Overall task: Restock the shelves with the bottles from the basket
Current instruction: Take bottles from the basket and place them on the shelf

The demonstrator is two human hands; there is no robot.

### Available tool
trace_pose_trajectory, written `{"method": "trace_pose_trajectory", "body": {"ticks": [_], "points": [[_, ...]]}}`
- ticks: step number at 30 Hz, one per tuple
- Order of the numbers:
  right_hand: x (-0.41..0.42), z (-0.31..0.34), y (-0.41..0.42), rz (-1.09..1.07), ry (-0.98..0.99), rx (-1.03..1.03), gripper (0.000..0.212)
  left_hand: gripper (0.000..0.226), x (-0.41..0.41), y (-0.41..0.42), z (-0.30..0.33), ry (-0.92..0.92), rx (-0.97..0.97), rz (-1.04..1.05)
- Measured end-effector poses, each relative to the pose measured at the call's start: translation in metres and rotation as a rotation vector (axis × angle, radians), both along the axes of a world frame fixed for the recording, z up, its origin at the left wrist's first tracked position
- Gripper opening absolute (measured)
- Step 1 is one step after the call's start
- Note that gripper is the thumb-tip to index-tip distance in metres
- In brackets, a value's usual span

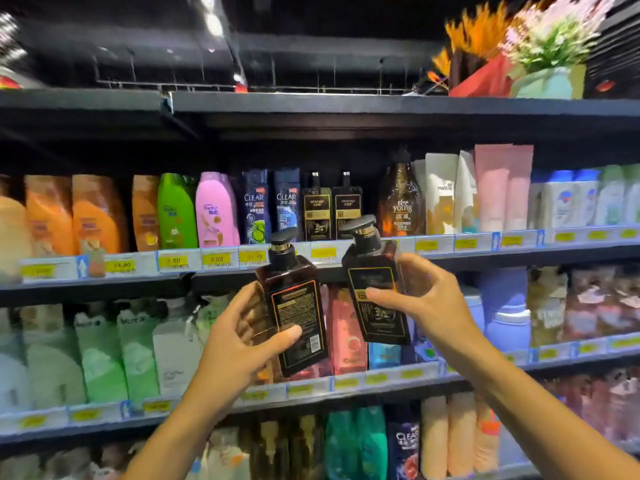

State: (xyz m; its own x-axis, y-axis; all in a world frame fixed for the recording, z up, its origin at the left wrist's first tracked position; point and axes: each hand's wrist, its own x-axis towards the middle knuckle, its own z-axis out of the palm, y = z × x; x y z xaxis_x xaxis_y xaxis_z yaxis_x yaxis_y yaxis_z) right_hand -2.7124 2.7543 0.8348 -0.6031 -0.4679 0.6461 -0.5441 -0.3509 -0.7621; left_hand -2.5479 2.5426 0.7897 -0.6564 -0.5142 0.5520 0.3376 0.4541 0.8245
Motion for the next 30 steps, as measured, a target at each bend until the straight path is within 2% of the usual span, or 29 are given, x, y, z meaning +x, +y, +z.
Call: {"method": "trace_pose_trajectory", "body": {"ticks": [6, 10, 13, 17, 22, 27, 30], "points": [[-0.023, 0.045, -0.013, -0.005, 0.158, -0.045, 0.053, 0.075, -0.013, -0.014, 0.009, 0.014, -0.021, 0.056], [-0.041, 0.074, -0.028, 0.045, 0.189, -0.168, 0.058, 0.076, -0.02, -0.011, 0.014, 0.023, -0.037, 0.089], [-0.06, 0.091, -0.045, 0.073, 0.21, -0.182, 0.058, 0.077, -0.024, -0.015, 0.013, 0.028, -0.01, 0.099], [-0.086, 0.105, -0.071, 0.084, 0.265, -0.113, 0.057, 0.092, -0.026, -0.017, 0.012, 0.037, -0.018, 0.117], [-0.111, 0.119, -0.097, 0.069, 0.283, 0.093, 0.049, 0.074, -0.031, -0.012, 0.008, 0.048, -0.027, 0.13], [-0.125, 0.121, -0.114, 0.073, 0.265, 0.234, 0.038, 0.087, -0.032, -0.011, 0.0, 0.05, 0.0, 0.15], [-0.133, 0.115, -0.123, 0.061, 0.265, 0.31, 0.038, 0.079, -0.032, -0.005, 0.002, 0.058, -0.013, 0.134]]}}
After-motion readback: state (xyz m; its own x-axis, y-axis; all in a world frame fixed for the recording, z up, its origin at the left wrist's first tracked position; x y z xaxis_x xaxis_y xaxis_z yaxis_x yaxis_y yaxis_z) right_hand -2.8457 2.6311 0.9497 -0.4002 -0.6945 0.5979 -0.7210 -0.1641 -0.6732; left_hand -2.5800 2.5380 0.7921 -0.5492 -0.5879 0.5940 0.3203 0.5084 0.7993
